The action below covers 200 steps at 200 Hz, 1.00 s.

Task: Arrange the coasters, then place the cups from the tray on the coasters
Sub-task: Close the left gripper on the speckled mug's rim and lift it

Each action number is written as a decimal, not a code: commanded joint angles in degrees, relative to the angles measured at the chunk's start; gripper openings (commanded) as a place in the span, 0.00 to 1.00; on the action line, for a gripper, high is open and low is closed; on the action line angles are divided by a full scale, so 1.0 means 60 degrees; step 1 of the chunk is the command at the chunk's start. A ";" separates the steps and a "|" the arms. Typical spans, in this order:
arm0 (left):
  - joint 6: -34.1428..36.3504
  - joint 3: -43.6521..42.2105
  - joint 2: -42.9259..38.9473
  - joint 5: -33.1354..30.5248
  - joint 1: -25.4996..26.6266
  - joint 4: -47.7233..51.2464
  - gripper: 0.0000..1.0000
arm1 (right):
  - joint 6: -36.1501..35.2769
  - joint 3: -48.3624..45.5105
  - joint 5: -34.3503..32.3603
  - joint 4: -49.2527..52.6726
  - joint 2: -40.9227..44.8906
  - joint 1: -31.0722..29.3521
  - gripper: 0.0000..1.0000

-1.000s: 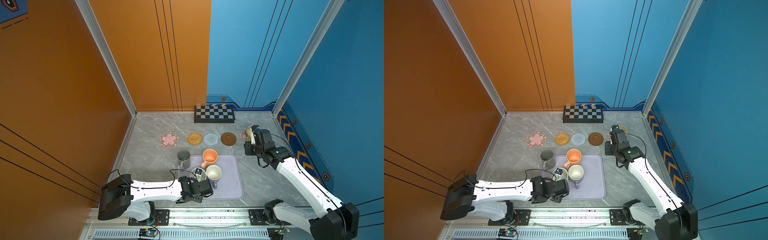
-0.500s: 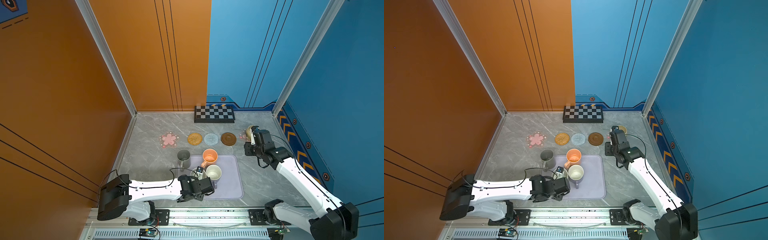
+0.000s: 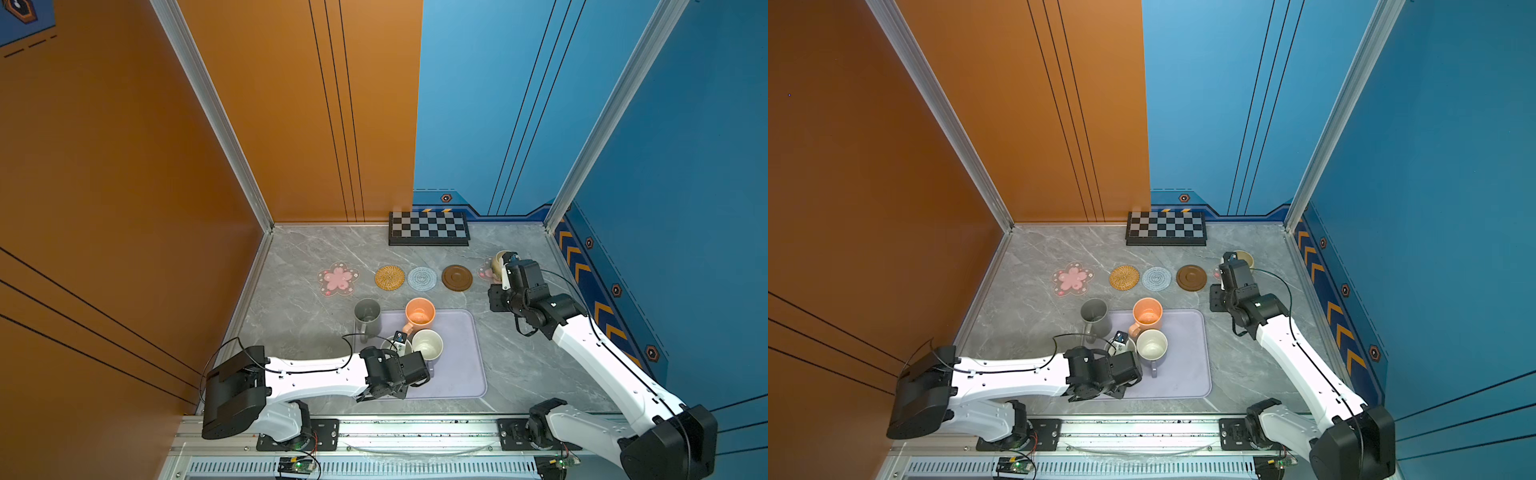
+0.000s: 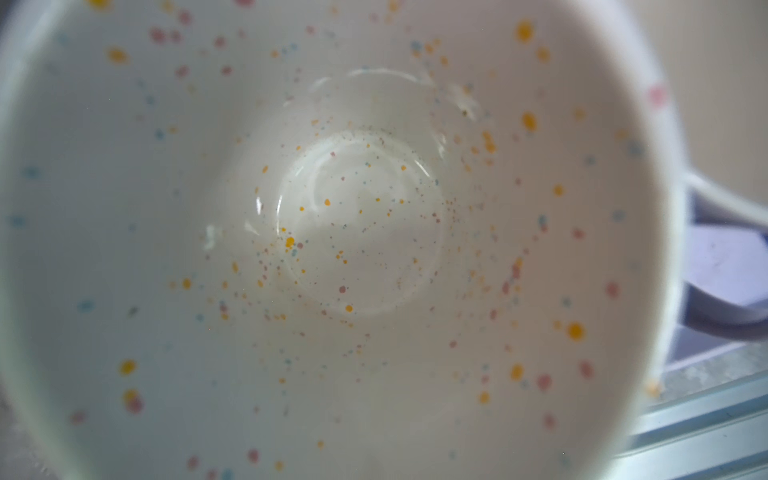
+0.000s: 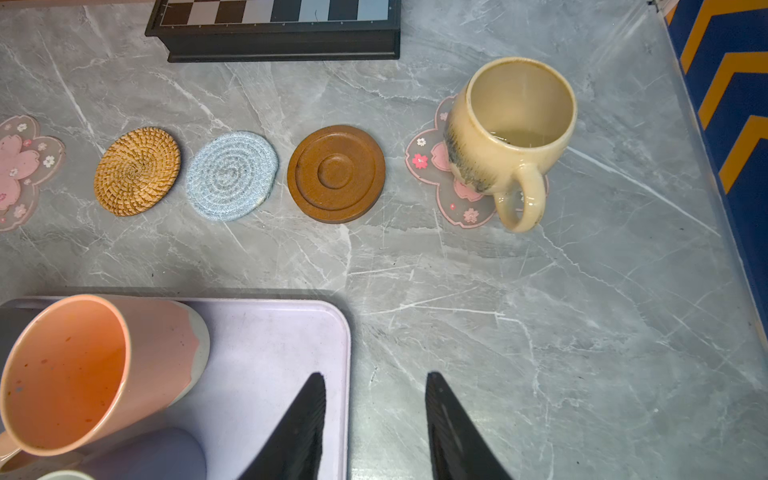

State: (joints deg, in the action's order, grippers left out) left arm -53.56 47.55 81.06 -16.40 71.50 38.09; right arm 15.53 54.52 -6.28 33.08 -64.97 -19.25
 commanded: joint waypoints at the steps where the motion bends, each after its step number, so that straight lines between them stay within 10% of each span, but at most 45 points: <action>1: -0.0044 0.0192 0.0088 -0.0177 -0.0142 0.0273 0.37 | 0.0094 0.0121 -0.0118 0.0273 -0.0183 -0.0054 0.43; 200: -0.0288 -0.0022 -0.0135 -0.0240 -0.0448 0.0259 0.00 | 0.0125 0.0273 -0.0043 0.0273 -0.0583 -0.0061 0.42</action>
State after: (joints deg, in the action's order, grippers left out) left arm -54.96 47.57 80.90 -16.29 69.52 38.24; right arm 15.53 54.92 -6.26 33.08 -68.12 -19.25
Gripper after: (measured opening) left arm 0.204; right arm 0.424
